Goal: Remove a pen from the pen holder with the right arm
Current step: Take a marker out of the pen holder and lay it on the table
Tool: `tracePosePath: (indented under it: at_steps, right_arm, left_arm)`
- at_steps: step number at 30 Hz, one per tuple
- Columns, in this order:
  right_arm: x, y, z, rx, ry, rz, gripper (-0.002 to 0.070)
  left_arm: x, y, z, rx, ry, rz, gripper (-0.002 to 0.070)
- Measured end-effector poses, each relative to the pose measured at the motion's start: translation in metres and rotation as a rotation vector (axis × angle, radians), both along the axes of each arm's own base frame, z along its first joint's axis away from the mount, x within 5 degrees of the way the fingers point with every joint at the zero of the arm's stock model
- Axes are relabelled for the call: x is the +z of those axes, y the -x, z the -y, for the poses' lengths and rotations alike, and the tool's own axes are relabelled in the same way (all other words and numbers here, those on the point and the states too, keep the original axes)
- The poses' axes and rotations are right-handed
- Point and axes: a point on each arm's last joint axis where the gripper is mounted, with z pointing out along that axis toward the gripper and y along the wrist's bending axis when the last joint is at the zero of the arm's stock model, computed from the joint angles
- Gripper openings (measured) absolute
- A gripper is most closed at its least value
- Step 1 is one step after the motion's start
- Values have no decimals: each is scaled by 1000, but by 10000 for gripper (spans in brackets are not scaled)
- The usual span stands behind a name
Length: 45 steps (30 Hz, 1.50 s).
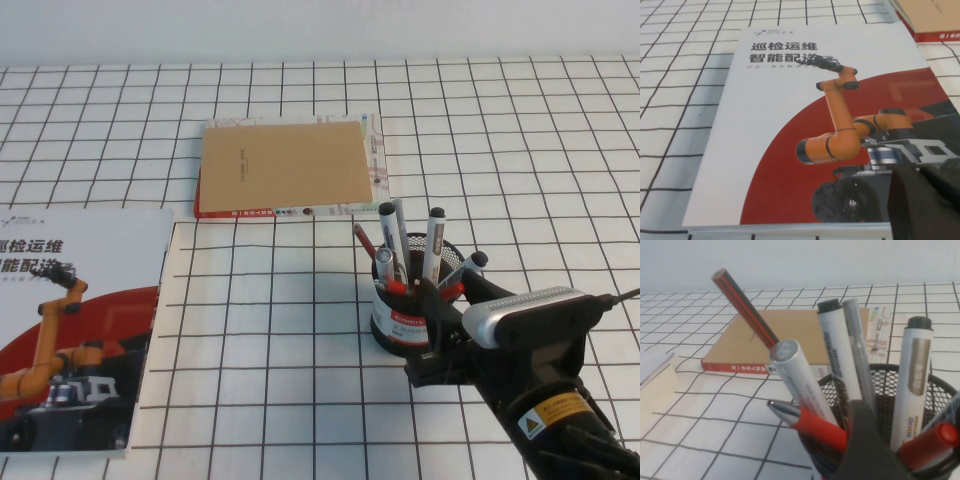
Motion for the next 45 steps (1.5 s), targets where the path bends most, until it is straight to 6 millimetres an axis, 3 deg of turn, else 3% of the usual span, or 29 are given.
tracePosePath:
  at_steps: [6, 14, 26, 32, 45]
  right_arm:
    - [-5, -2, -4, 1, 12, -6, 326]
    - [-3, -5, -8, 1, 3, 0, 253]
    - [-3, -7, -7, -21, -5, -6, 57]
    - [-1, -7, -5, -43, -19, -9, 56]
    - [64, 7, 12, -11, -117, 67, 55]
  left_arm:
    - [0, 0, 0, 0, 0, 0, -4]
    - [0, 0, 0, 0, 0, 0, -4]
    - [0, 0, 0, 0, 0, 0, -4]
    - [0, 0, 0, 0, 0, 0, -4]
    - [0, 0, 0, 0, 0, 0, -4]
